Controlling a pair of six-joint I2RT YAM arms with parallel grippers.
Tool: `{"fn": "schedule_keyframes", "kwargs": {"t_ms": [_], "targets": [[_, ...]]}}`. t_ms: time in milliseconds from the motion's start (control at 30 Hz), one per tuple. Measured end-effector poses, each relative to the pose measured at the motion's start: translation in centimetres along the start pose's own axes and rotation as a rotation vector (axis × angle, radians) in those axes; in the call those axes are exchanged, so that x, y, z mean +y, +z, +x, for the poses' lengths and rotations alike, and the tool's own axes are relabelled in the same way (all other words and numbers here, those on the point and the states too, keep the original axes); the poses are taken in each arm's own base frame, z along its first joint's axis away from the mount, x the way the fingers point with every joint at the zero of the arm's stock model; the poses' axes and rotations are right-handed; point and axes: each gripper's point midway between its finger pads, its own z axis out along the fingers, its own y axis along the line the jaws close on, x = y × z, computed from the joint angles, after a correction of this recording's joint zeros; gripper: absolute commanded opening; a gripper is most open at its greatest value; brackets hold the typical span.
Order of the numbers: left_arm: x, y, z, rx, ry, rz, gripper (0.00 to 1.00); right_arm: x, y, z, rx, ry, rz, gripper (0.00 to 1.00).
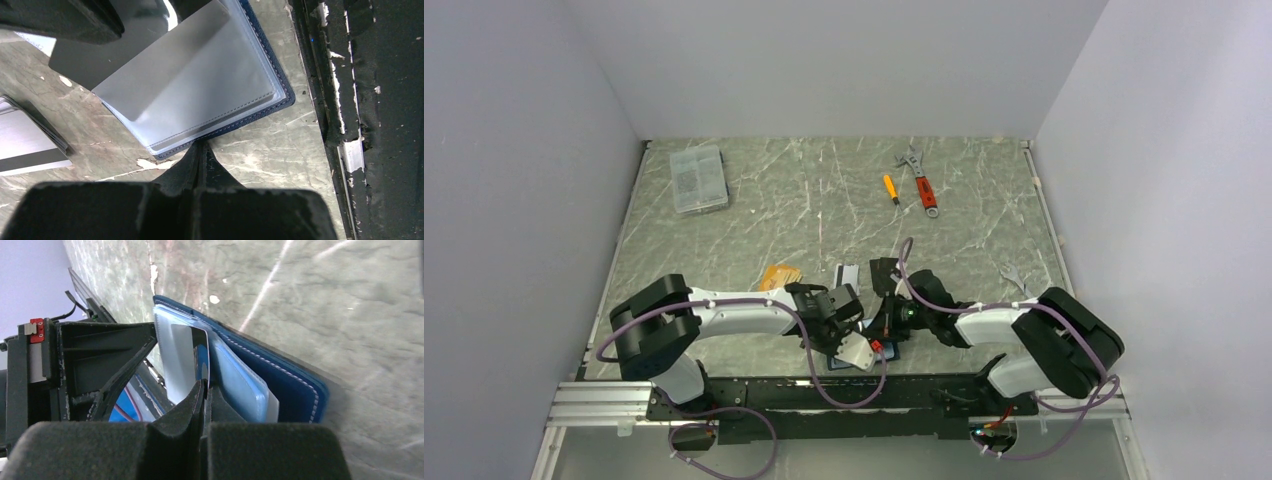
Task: Put the credit cards into the card holder
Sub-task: Insert the credit card into the card holder.
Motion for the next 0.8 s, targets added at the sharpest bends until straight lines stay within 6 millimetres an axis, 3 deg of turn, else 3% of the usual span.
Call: {"fn": "schedule_keyframes", "kwargs": {"t_ms": [100, 233, 333, 533, 800], "targets": [[-0.1, 0.1, 0.1, 0.007, -0.009, 0.0, 0.0, 0.7, 0.2, 0.3, 0.006, -0.027, 0.002, 0.08], [-0.1, 0.1, 0.1, 0.011, -0.011, -0.003, 0.0, 1.0, 0.3, 0.7, 0.011, -0.051, 0.032, 0.36], [0.0, 0.1, 0.0, 0.007, -0.01, -0.007, 0.0, 1.1, 0.0, 1.1, 0.014, -0.054, 0.046, 0.5], [0.0, 0.0, -0.1, -0.004, -0.007, -0.021, 0.0, 1.1, -1.3, 1.1, -0.014, -0.057, 0.084, 0.63], [0.1, 0.0, -0.2, -0.016, -0.005, -0.031, 0.0, 0.7, -2.1, 1.1, -0.016, -0.05, 0.16, 0.62]]}}
